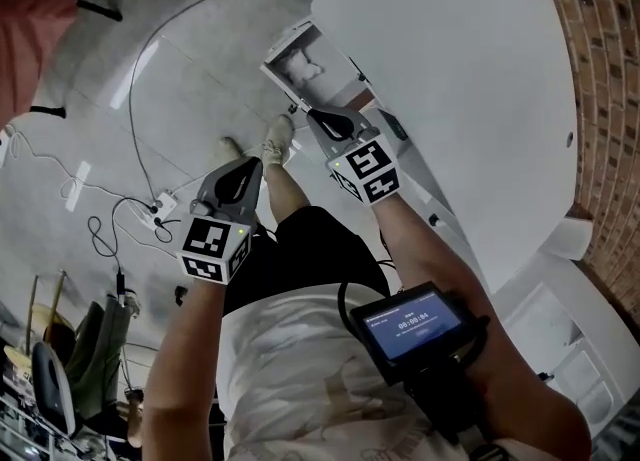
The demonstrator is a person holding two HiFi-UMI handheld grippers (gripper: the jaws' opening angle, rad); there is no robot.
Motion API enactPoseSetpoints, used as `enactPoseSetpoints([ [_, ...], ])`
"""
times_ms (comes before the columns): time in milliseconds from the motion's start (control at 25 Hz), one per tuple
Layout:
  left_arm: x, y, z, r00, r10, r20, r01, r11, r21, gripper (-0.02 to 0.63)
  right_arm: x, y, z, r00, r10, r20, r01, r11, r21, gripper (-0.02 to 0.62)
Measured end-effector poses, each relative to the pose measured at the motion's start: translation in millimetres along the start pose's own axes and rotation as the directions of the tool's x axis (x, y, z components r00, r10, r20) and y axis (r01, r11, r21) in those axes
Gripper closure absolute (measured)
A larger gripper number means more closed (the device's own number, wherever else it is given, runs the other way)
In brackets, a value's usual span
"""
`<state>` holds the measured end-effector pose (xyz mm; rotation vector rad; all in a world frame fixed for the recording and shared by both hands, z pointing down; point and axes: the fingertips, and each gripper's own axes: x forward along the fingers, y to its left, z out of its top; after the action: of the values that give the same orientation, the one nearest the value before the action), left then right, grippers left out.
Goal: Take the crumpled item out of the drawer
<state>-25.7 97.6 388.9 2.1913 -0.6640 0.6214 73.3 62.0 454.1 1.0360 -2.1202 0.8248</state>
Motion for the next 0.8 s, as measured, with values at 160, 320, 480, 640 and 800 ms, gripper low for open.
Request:
enactPoseSetpoints([
  [160, 13, 14, -6, 1.000, 0.004, -0.006, -0.004, 1.000, -0.013, 0.603, 16, -9, -11, 0.999, 0.005, -0.032, -0.006, 1.000, -0.020, 0.588],
  [320, 24, 29, -7, 1.000, 0.023, 0.002, -0.023, 0.999, -0.034, 0.603, 33, -18, -20, 0.998, -0.005, -0.060, 0.003, 1.000, -0.028, 0.588],
  [480, 35, 35, -9, 1.000, 0.021, 0.007, -0.021, 0.999, -0.045, 0.603, 48, -27, -26, 0.996, -0.024, -0.081, 0.021, 0.999, -0.032, 0.588],
  [640, 46, 35, -15, 1.000, 0.012, 0.010, -0.011, 0.999, -0.053, 0.603, 61, -37, -39, 0.992, -0.047, -0.118, 0.043, 0.998, -0.040, 0.588],
  [800, 57, 39, -20, 1.000, -0.001, 0.022, 0.002, 0.998, -0.060, 0.603, 78, -49, -55, 0.985, -0.073, -0.153, 0.065, 0.996, -0.059, 0.588],
])
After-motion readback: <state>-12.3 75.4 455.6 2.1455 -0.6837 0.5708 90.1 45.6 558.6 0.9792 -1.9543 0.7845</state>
